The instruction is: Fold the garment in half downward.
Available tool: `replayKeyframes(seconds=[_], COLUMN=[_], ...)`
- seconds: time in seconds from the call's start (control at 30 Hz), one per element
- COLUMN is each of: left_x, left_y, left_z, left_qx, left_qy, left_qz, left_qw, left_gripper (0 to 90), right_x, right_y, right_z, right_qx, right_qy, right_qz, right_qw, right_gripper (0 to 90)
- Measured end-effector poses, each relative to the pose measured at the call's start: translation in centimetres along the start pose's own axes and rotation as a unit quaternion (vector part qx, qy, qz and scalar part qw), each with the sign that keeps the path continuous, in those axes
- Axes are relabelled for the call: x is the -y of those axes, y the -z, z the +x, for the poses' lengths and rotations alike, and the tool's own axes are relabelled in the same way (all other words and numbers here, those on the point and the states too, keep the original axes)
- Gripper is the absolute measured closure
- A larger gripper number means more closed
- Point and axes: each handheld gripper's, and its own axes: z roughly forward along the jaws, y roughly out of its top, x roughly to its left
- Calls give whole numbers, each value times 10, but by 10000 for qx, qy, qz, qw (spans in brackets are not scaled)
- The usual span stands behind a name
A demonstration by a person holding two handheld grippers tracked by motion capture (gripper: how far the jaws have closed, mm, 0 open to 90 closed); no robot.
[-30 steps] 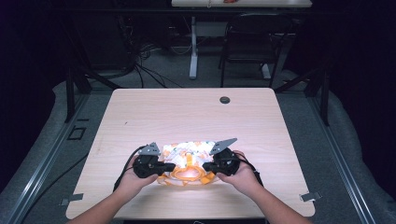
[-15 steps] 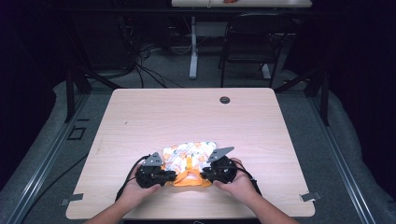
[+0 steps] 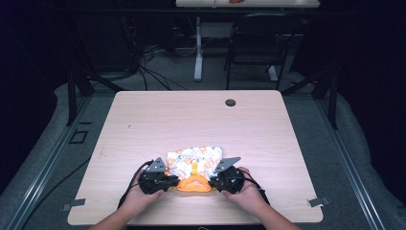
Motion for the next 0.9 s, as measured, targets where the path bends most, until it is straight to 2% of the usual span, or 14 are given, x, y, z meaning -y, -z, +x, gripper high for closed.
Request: replayKeyframes(seconds=[0.13, 0.23, 0.43, 0.67, 0.8, 0.9], left_x=[0, 0, -5, -11, -14, -19], left_y=[-1, -1, -3, -8, -10, -12], left_z=[-1, -1, 2, 10, 15, 17], left_qx=[-50, -56, -127, -175, -193, -274], left_qy=[2, 3, -43, 51, 125, 55], left_qz=[-1, 7, 65, 71, 44, 124], left_qw=[10000, 10000, 9999, 9998, 9997, 9995], left_gripper=[816, 818, 821, 821, 823, 823], right_x=[4, 4, 2, -5, -7, -10], right_y=[-1, -1, -1, -4, -6, -7], right_z=[-2, -2, -2, -7, -13, -16], right_qx=[-62, -65, -22, 128, 82, 162], right_qy=[-192, -225, -212, -247, -371, -379], right_qz=[-124, -162, -81, -15, -41, -4], right_qw=[9997, 9996, 9997, 9996, 9993, 9991], right_gripper=[797, 797, 797, 797, 799, 799])
